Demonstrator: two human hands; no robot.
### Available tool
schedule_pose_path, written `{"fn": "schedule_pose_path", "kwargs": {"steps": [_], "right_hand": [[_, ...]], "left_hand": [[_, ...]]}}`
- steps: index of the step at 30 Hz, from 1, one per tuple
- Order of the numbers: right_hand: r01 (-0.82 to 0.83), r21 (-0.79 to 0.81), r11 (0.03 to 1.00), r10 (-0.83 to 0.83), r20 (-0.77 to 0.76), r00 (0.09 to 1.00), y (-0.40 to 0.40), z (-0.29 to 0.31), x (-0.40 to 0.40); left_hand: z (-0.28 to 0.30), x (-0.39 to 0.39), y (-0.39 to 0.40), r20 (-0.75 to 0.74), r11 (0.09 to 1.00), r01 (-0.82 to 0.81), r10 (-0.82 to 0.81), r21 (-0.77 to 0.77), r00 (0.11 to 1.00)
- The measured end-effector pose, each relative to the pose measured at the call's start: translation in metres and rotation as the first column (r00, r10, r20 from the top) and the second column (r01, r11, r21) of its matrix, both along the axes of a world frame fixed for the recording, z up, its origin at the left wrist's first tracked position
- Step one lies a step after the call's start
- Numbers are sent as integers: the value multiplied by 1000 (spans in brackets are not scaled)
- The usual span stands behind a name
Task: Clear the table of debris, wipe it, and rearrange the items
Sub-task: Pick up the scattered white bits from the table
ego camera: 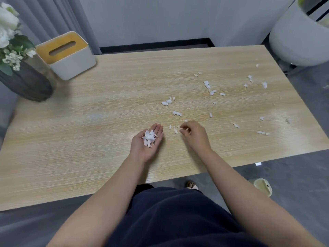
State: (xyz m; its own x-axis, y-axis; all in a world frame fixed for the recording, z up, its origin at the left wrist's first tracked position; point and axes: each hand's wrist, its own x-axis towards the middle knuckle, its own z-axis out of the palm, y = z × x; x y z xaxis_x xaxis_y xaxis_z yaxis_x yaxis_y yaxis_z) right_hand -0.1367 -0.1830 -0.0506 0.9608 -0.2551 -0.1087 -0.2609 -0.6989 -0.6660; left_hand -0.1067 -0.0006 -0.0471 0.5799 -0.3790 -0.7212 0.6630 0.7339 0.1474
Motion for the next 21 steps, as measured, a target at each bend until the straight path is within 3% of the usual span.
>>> {"fn": "schedule_pose_path", "kwargs": {"steps": [7, 21], "right_hand": [[55, -49, 997, -62, -149, 987, -24, -29, -16], [31, -110, 993, -44, -116, 992, -22, -29, -1]], "left_hand": [[3, 0, -16, 4, 999, 51, -51, -2, 999], [5, -1, -20, 11, 995, 100, -100, 8, 995]]}}
